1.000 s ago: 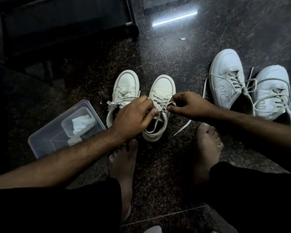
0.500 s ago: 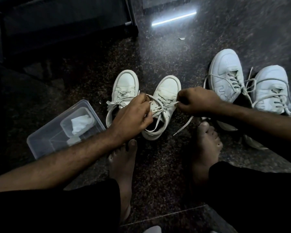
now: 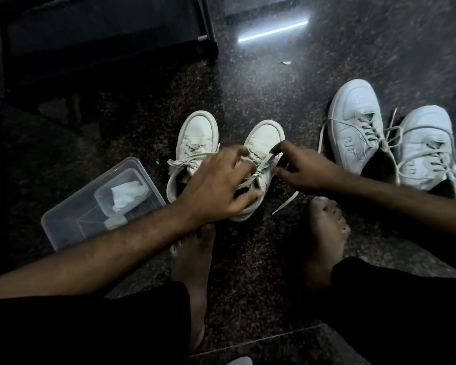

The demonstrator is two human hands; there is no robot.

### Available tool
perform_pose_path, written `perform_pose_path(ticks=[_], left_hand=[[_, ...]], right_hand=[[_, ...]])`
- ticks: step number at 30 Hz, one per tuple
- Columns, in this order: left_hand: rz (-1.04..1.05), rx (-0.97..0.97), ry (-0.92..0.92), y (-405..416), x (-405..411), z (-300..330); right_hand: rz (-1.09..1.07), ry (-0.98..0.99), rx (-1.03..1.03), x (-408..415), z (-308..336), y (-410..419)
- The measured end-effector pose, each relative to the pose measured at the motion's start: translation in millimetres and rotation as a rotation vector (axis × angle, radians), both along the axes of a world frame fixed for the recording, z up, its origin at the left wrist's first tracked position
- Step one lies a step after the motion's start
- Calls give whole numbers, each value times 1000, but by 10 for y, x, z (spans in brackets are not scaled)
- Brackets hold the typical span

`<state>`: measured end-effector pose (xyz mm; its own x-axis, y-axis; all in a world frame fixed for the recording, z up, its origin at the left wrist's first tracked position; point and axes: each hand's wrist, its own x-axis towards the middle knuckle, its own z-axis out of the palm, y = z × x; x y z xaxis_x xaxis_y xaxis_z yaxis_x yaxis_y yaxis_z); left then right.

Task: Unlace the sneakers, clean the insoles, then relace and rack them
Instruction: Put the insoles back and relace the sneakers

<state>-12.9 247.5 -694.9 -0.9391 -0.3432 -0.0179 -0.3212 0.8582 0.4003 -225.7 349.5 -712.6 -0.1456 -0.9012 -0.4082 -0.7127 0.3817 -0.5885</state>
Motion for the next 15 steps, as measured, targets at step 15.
perform_pose_path(ticks=[15], left_hand=[[45, -115, -193, -152, -199, -100]], right_hand=[[34, -93, -38, 13, -112, -99]])
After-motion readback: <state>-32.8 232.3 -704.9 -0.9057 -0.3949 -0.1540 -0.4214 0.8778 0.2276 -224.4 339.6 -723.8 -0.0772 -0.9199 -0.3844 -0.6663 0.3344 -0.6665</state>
